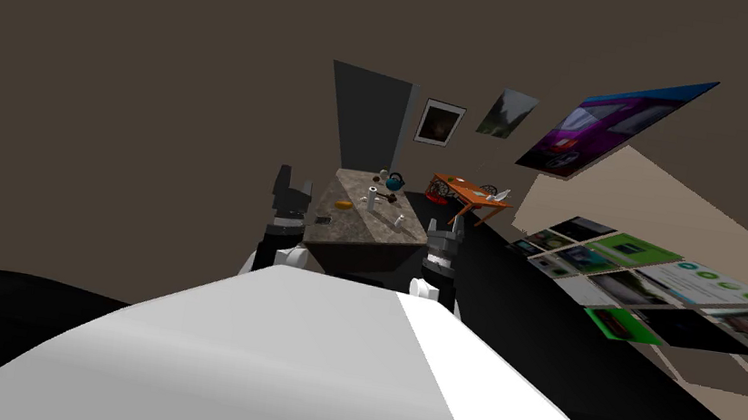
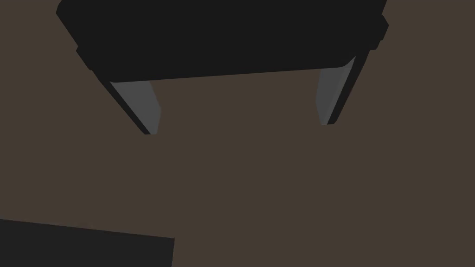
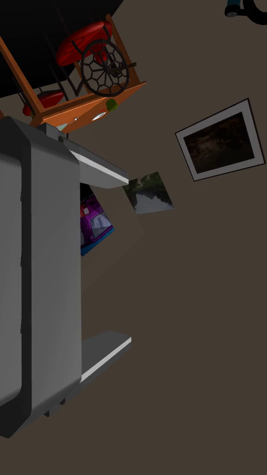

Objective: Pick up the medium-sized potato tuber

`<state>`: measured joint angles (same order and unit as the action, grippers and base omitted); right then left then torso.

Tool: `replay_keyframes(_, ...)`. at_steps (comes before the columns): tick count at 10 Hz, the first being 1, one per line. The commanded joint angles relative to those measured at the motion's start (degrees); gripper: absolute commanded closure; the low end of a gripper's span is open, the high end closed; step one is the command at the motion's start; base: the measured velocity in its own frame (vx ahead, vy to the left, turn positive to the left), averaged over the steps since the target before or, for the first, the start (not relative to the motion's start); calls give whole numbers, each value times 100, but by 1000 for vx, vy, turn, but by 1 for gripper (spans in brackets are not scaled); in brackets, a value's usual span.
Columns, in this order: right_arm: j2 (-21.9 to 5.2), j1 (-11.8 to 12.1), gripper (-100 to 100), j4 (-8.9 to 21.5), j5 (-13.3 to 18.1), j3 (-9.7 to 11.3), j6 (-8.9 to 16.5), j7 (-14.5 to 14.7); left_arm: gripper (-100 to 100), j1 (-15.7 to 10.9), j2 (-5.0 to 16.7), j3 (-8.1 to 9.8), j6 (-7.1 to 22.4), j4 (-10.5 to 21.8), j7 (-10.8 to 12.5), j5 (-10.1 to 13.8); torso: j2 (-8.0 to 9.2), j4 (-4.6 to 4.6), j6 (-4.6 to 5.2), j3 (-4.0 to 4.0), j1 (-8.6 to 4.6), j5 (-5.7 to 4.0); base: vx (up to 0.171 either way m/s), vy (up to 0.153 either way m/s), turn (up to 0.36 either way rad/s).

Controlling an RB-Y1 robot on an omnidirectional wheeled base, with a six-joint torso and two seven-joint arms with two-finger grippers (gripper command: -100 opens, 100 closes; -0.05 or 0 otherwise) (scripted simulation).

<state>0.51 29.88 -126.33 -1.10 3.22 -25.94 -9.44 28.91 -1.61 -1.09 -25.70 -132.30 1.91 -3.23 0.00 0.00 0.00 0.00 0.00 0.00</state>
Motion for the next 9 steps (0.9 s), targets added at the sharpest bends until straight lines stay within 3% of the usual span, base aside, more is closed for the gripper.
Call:
replay_keyframes(1,0,0,0,0,0,0,0,0,-100,-111,161,11,78,124,-11,68,0,0,0,0,0,0,-48,-18,-22)
replay_keyframes(2,0,-1,0,0,0,0,0,0,-100,-286,342,28,201,310,-20,159,13,2,1,7,-5,-1,-106,-33,-28)
replay_keyframes(6,0,-1,0,0,0,0,0,0,-100,-889,733,90,614,915,-29,413,30,7,1,18,-8,-2,-92,-30,-24)
replay_keyframes(8,0,-1,0,0,0,0,0,0,-100,-1254,914,133,896,1321,-24,565,27,6,1,16,-7,-1,-77,-25,-20)
replay_keyframes(9,0,-1,0,0,0,0,0,0,-100,-1306,914,133,907,1344,-24,565,26,6,1,15,-8,-2,-49,-17,-7)
